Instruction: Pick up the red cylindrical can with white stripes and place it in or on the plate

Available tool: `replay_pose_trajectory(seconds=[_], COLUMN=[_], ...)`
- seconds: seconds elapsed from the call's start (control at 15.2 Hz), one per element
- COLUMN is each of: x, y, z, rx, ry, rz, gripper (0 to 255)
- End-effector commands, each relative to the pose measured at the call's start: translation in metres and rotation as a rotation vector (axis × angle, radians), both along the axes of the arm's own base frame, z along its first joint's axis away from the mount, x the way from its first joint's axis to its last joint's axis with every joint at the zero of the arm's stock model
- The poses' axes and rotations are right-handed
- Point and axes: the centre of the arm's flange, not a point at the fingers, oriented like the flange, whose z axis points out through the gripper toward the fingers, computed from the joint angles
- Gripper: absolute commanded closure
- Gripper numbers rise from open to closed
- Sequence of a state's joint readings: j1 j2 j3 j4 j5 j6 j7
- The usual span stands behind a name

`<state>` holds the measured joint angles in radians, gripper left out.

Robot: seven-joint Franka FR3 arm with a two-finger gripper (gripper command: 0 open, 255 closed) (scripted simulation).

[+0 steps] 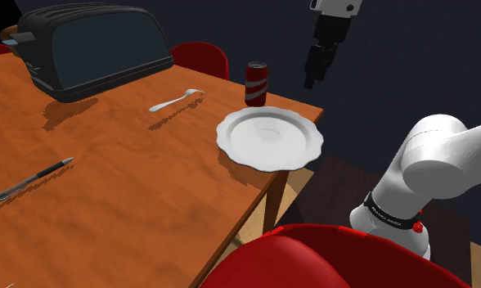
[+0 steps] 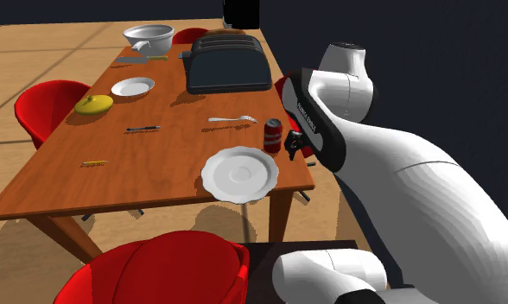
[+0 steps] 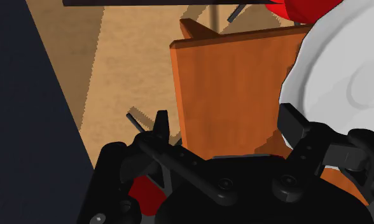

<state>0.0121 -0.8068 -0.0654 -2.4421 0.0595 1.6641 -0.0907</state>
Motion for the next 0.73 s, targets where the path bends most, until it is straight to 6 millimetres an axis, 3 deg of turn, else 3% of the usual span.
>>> replay_pose_trajectory(seconds=[0.0, 0.66], x=[0.000, 0.098], y=[0.000, 0.070], z=[0.000, 0.035], rx=[0.000, -0.026], ry=[0.000, -0.071], rz=[0.000, -0.015], gripper=[0, 0])
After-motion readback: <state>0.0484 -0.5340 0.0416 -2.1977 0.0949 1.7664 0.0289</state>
